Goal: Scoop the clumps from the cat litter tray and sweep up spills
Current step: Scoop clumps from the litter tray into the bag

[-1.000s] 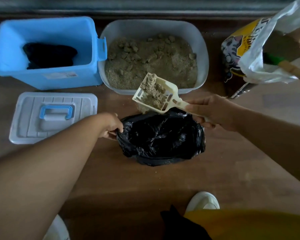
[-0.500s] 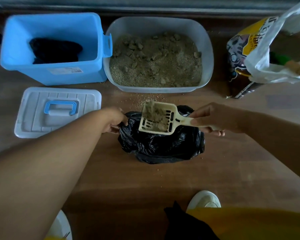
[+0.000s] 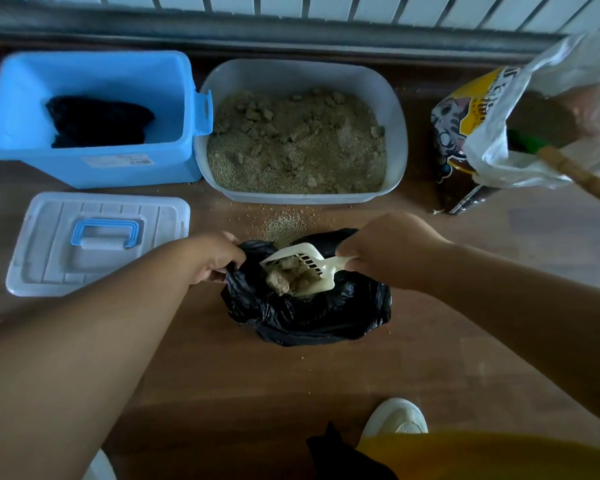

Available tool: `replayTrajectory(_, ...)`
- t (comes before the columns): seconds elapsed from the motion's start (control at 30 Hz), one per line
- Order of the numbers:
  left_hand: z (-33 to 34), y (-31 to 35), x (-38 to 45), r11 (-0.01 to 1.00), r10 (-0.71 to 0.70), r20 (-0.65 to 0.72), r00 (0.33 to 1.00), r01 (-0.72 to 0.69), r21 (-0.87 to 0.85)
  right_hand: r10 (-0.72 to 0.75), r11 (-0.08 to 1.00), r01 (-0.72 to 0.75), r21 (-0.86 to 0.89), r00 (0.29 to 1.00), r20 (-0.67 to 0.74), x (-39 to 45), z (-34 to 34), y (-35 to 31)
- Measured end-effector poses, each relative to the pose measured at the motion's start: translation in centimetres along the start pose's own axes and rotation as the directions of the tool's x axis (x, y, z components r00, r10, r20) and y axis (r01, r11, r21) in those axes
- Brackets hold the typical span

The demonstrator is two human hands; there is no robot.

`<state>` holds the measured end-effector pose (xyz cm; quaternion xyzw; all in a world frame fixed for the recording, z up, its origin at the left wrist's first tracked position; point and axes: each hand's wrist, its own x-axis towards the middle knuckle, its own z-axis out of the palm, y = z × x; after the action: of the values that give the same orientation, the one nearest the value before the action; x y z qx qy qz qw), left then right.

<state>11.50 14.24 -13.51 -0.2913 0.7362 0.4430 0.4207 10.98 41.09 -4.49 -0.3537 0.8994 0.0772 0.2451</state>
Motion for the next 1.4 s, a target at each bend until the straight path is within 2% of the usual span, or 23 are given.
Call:
replayTrajectory(0.4,-0.1,-0.5,1.0,0.999,-0.024,-0.051,0.998,0.026,0.04,-0.061,0.968,0.037,-0.25,0.994,-0.091,-0.5,-1.4,0.0)
replayTrajectory(0.47,-0.1,-0.4,0.8,0.997,-0.033,-0.056,0.998,0.036,0.064,-0.06,0.971,0.019,-0.239,0.984,-0.165,-0.8,-2.0,0.3)
replayTrajectory(0.6,-0.1,0.0,0.1,0.992,-0.053,-0.045,0.998,0.058,0.115,-0.022,0.992,-0.018,-0.126,0.952,-0.306,-1.0,-2.7,1.5)
replayTrajectory(0.73,-0.3,0.5,-0.3,0.978,-0.01,-0.005,1.0,0.011,0.207,0.237,0.969,-0.194,0.153,0.905,-0.353,-0.8,-2.7,1.9)
replayTrajectory(0.83,-0.7,0.7,-0.5,0.974,0.03,0.017,0.999,-0.033,0.224,0.449,0.845,-0.293,0.448,0.844,-0.295,0.1,-3.1,2.5)
replayTrajectory(0.87,-0.8,0.8,-0.4,0.976,0.041,0.014,0.999,-0.043,0.215,0.486,0.82,-0.314,0.479,0.825,-0.29,0.5,-3.5,3.0)
replayTrajectory(0.97,-1.1,1.0,-0.1,0.969,0.067,0.012,0.998,-0.068,0.237,0.524,0.838,-0.407,0.364,0.787,-0.326,1.8,-4.1,4.7)
replayTrajectory(1.1,-1.1,1.2,0.0,0.961,0.068,0.047,0.997,-0.078,0.265,0.485,0.853,-0.521,0.037,0.764,-0.426,3.3,-4.0,7.6)
replayTrajectory(1.2,-1.1,0.9,0.5,0.963,0.076,0.049,0.996,-0.086,0.255,0.461,0.814,-0.543,-0.205,0.819,-0.341,4.0,-4.5,8.1)
replayTrajectory(1.3,-1.1,0.9,0.8,0.965,0.085,0.045,0.995,-0.094,0.245,0.453,0.851,-0.493,-0.18,0.863,-0.221,4.7,-4.6,8.5)
replayTrajectory(1.4,-1.1,0.7,1.5,0.965,0.095,0.032,0.995,-0.1,0.241,0.466,0.884,-0.458,0.09,0.875,-0.13,5.6,-4.4,9.9)
